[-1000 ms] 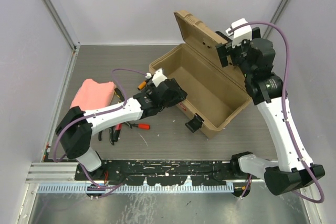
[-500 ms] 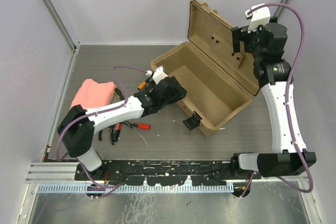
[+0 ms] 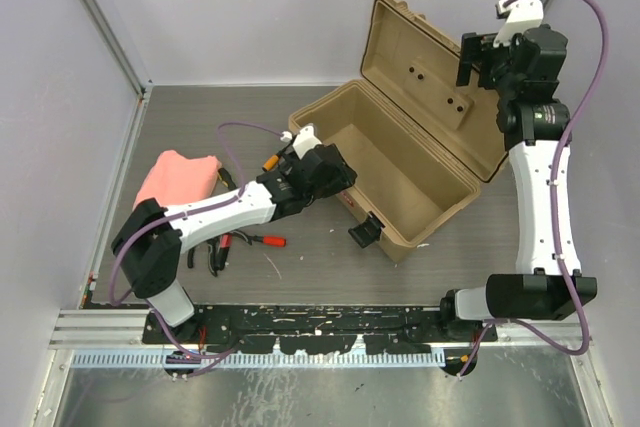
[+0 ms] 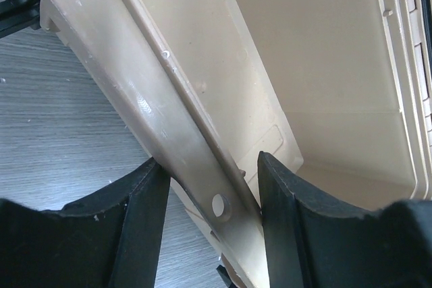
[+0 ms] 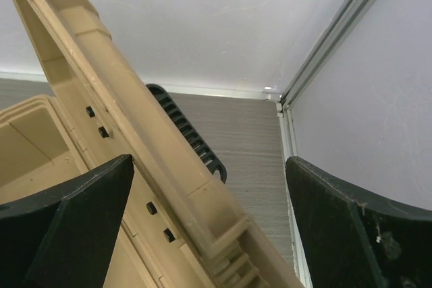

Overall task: Pack the tool kit
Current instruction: Open the toolbox at the center of the board.

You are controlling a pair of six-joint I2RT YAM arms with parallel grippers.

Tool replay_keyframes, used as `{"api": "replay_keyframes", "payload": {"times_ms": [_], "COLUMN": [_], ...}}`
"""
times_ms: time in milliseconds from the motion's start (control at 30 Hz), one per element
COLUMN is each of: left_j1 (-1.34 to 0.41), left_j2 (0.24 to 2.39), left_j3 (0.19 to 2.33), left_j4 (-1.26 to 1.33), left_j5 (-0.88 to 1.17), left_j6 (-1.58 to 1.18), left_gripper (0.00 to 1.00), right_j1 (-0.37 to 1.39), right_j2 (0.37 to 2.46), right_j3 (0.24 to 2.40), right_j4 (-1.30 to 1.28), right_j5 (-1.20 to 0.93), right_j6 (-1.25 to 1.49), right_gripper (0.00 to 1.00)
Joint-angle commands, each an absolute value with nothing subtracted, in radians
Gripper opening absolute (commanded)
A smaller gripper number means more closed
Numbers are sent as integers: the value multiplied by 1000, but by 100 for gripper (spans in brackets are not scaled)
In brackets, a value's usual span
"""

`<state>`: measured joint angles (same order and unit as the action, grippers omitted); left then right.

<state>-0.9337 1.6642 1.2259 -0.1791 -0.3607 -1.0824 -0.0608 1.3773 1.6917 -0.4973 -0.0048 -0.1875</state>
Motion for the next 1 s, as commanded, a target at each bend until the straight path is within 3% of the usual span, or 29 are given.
{"api": "replay_keyframes", "payload": {"times_ms": [0, 267, 567, 967], "left_j1": [-959, -960, -959, -960], "left_j2": [1734, 1741, 1814, 1629], "left_j3": [1219, 1271, 1362, 1326], "left_j4": [-349, -333, -282, -304], "left_j5": [-273, -220, -32, -101], "left_j6": [-929, -875, -807, -772], "left_gripper": [52, 55, 57, 85], "right_j1": [-78, -79, -62, -6], "right_j2": [1324, 1186, 972, 981], "right_j3": [1795, 1761, 1402, 1357], "right_j4": [-462, -441, -202, -348], "right_j5": [-17, -249, -680, -677], "right_j6": [-161, -138, 187, 227], "right_gripper": [100, 100, 100, 100]}}
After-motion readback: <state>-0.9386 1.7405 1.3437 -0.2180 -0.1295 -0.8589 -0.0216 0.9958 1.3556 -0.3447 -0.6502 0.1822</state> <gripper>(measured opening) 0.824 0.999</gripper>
